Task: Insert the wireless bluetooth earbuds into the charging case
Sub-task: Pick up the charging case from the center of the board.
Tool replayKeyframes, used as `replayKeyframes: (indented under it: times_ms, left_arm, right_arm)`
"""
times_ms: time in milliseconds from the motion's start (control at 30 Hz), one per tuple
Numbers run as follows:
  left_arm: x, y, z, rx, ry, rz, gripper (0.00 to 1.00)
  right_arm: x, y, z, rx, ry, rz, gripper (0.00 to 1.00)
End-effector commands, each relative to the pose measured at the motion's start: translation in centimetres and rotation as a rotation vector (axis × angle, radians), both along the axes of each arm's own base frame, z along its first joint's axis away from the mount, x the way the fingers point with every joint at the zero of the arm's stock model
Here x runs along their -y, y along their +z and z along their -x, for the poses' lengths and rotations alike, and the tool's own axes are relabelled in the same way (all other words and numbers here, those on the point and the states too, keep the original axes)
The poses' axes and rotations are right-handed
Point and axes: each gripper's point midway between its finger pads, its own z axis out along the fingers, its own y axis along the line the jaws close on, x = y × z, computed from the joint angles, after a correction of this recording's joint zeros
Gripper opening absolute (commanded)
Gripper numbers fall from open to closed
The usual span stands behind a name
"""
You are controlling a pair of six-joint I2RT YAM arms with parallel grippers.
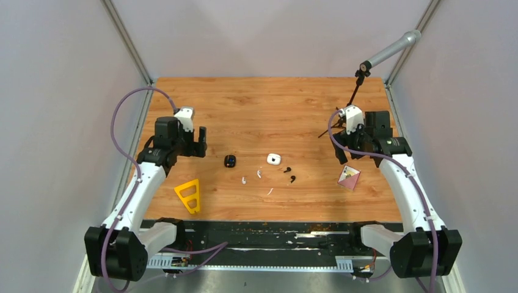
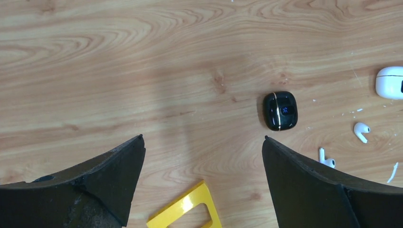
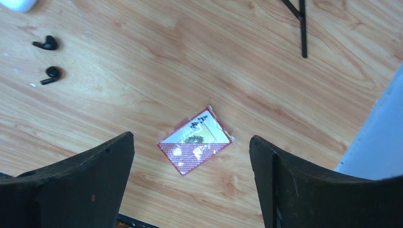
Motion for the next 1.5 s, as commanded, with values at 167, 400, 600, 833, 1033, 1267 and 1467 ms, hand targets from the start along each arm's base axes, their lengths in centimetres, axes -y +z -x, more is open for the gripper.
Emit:
replayKeyframes:
  times_ms: [167,400,600,833,1033,1267,1467]
  left_arm:
    - [-0.6,1.1,0.6,0.024,0.098,0.153,1.00]
    - [-3.7,1.7,1.3,0.036,0.220,0.194,0.97]
    - [-7.0,1.2,2.8,0.010,0.414,0.257,0.93]
    - [-7.8,2.6,2.6,0.054,0.429,0.245,0.94]
    - [-7.5,3.3,2.3,0.068,0.415,0.260,0.94]
    - [-7.1,3.2,2.0,0.057,0.403,0.287,0.94]
    - [-7.0,3.4,1.8,0.058,0.398,0.290,0.94]
  right_arm:
    - [-11.6,3.2,-3.3,-0.006,0.445,-0.420,0.86]
    - [-23.5,2.7,-4.8,0.119,0.973,-0.207,0.70]
    - [-31.6,-0.2,-7.4,0.129,1.264,-0.177,0.65]
    - [-37.3,-7.2,-10.1,0.157,1.398,0.030,0.87]
    - [-39.2,-10.4,-11.2,0.184,1.464,0.116,0.87]
    - [-41.5,-12.9,-9.3,0.133,1.512,0.064,0.85]
    - [-42.3,-14.5,-6.1,0.040,1.574,0.009,0.82]
